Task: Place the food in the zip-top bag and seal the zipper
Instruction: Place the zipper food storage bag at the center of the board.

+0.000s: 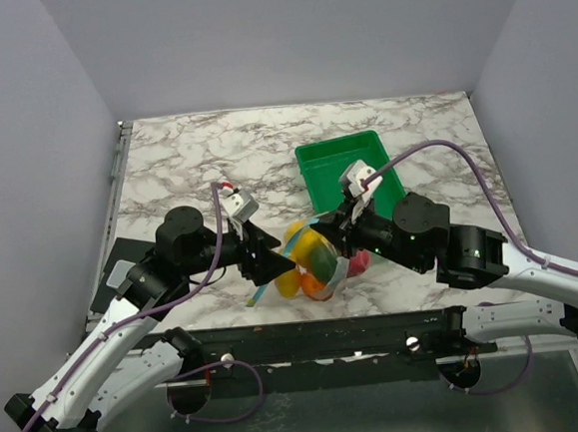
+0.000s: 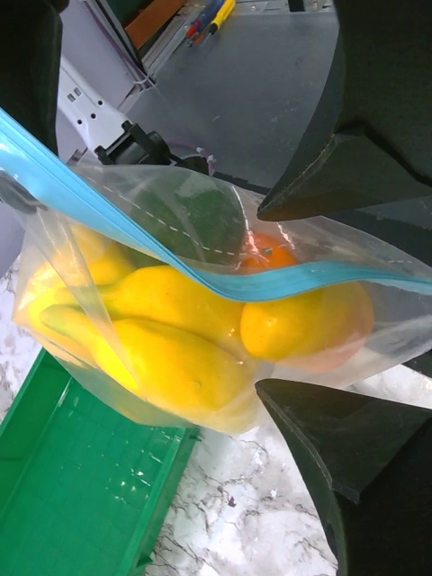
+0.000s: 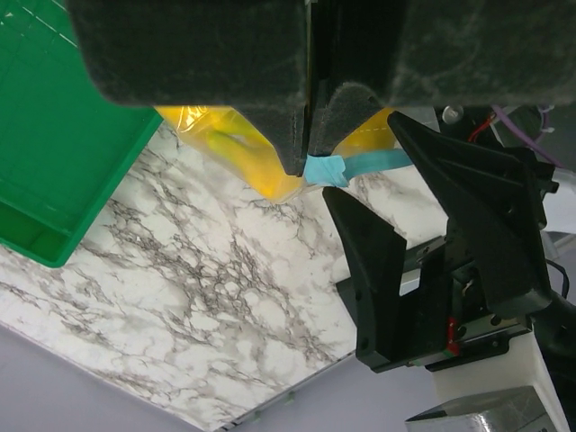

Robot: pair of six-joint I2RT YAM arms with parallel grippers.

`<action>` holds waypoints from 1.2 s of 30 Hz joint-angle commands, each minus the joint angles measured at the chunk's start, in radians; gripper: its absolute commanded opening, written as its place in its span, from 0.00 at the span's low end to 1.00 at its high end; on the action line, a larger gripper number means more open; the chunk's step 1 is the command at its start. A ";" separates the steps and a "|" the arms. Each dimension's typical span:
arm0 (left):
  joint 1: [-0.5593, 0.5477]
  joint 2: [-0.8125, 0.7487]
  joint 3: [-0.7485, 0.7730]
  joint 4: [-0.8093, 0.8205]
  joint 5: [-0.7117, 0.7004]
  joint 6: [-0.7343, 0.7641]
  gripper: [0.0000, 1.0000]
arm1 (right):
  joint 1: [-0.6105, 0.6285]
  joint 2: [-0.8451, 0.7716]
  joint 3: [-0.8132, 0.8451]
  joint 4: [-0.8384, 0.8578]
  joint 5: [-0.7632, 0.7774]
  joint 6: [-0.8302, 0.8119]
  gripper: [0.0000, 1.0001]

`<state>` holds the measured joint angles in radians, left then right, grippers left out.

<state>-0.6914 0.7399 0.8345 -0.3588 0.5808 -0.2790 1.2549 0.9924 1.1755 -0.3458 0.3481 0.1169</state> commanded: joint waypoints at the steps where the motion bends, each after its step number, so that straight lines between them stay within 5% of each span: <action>1: -0.003 0.000 -0.010 0.051 0.060 0.015 0.69 | 0.000 0.015 0.045 0.039 -0.038 0.018 0.01; 17: -0.003 0.030 -0.020 0.073 0.095 0.024 0.01 | 0.000 0.038 0.049 0.050 -0.024 0.028 0.01; 36: -0.003 -0.073 0.010 0.080 -0.089 0.015 0.00 | 0.000 0.039 0.026 0.018 0.111 0.048 0.01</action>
<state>-0.6914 0.6903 0.8223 -0.3077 0.5816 -0.2649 1.2549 1.0363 1.1770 -0.3458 0.3992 0.1417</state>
